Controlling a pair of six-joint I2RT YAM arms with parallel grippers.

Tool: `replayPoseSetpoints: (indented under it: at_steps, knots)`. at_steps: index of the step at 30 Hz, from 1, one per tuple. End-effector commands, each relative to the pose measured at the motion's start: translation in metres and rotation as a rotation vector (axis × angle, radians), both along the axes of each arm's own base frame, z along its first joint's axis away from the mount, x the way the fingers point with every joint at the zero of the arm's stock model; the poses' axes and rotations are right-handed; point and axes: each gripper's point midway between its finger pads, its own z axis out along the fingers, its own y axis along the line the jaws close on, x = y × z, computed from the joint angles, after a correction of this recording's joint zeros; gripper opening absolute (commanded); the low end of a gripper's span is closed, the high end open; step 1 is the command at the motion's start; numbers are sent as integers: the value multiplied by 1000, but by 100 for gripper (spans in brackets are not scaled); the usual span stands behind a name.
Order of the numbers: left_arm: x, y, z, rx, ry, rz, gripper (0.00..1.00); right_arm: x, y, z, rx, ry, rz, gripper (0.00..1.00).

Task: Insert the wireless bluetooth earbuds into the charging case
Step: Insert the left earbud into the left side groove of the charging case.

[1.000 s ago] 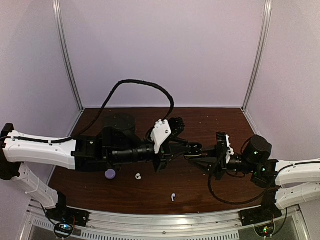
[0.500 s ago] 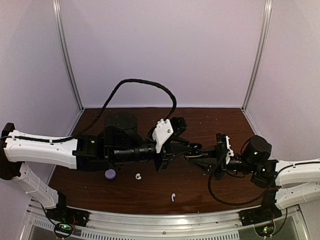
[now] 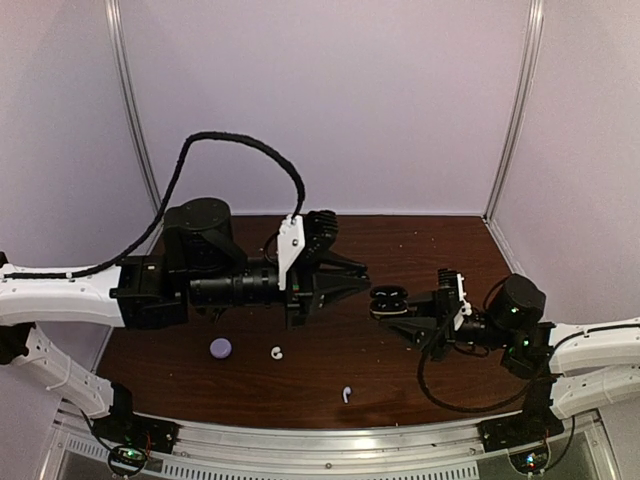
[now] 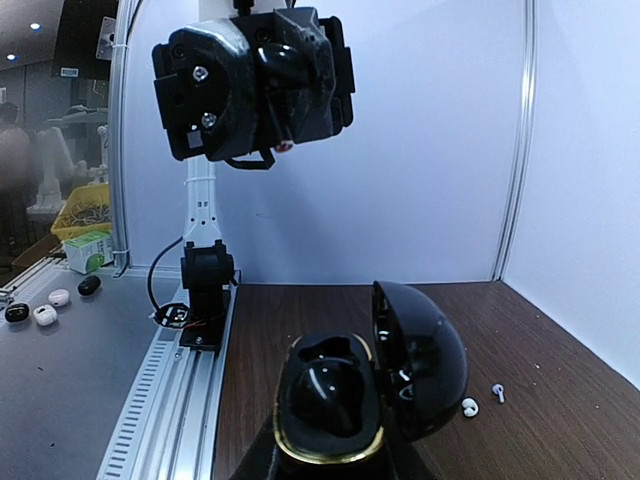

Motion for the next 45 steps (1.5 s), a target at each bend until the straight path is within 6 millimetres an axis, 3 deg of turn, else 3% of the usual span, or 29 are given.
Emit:
replayPoseSetpoints:
  at_steps: [1,12,20,25,31,36,41,45]
  knots:
    - [-19,3,6,0,-45,-144,0,-10,3,2,5,-1,61,0]
    - [-59,2,-28,169,-108,-428,0,-41,16,2,-54,38,295,0]
    - [-61,0,-42,225,-115,-457,0,-54,19,1,-81,47,370,0]
    - [-46,-5,-48,244,-109,-370,0,-47,23,-1,-88,70,329,0]
    - [-21,-5,-30,104,-23,-182,0,-12,14,5,-29,89,84,0]
    - [17,2,-17,-19,109,57,0,16,-3,14,55,94,-115,0]
    - [43,10,-8,-116,225,213,0,24,-8,12,47,44,-186,0]
    - [50,11,-4,-175,267,248,0,27,-10,12,37,-23,-215,0]
